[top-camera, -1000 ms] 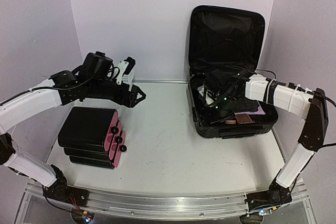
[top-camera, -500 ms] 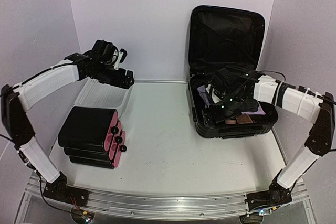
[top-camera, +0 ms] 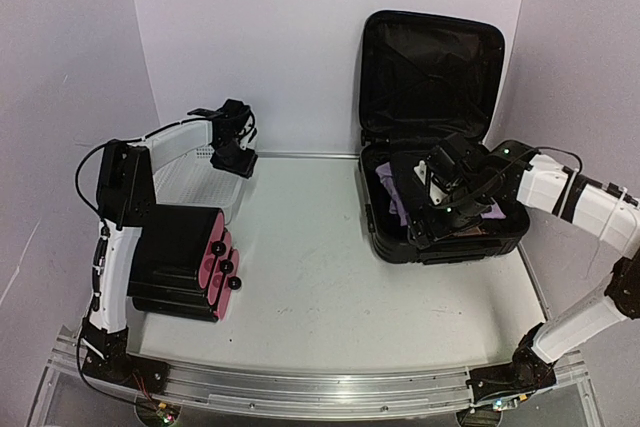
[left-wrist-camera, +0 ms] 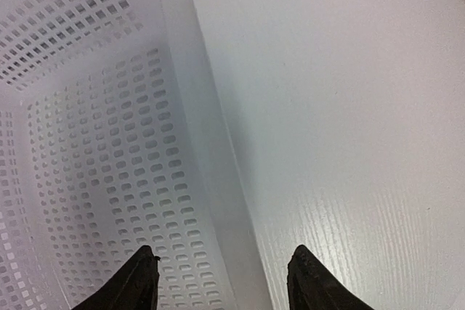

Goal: Open, take out, and arrange the luggage

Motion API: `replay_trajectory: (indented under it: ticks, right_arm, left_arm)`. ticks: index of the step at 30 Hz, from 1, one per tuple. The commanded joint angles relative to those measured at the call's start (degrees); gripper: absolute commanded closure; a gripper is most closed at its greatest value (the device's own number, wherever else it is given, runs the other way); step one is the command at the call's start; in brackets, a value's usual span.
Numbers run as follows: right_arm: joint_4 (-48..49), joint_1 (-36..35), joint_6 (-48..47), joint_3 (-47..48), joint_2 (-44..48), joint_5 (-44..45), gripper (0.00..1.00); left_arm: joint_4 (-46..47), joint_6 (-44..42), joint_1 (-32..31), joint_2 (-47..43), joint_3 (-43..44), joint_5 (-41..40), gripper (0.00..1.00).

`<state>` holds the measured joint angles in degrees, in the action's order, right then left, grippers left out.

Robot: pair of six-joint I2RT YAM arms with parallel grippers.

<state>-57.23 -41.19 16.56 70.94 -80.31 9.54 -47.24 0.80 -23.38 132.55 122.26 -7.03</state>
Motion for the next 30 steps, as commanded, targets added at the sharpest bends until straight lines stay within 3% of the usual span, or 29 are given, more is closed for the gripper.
replay_trajectory:
  ticks: [1, 6, 10, 15, 19, 23, 30]
  right_arm:
    - [0.15, -0.12, 0.65, -0.02, 2.38, 1.78, 0.02]
    - [0.44, -0.13, 0.28, 0.71, 1.63, 1.50, 0.02]
    - [0.57, -0.12, 0.19, 1.69, 0.70, 1.20, 0.02]
    - [1.21, -0.12, 0.23, 2.18, -0.44, 1.31, 0.02]
    - [2.06, -0.12, 0.12, 1.60, -0.90, 1.28, 0.02]
    - [2.02, -0.12, -0.02, 1.29, -0.91, 1.10, 0.02]
    - [1.93, -0.13, -0.84, 1.53, -1.44, 2.39, 0.02]
  left_arm:
    - [-2.33, -6.87, -0.33, 0.19, 3.14, 0.71, 0.45]
    - [-2.24, -12.79, -0.40, 0.02, 0.00, 5.91, 0.71]
    - [-1.01, -17.01, -1.47, -4.01, -5.09, 10.38, 0.78]
    - [-0.09, -27.25, -6.64, -8.65, -12.33, 9.31, 0.91]
    - [2.75, -31.52, -9.13, -12.50, -20.10, 4.65, 0.97]
    - [6.14, -36.01, -9.42, -18.23, -27.84, 5.07, 0.99]
    - [19.45, -51.69, -12.95, -33.40, -47.77, 16.38, 1.00]
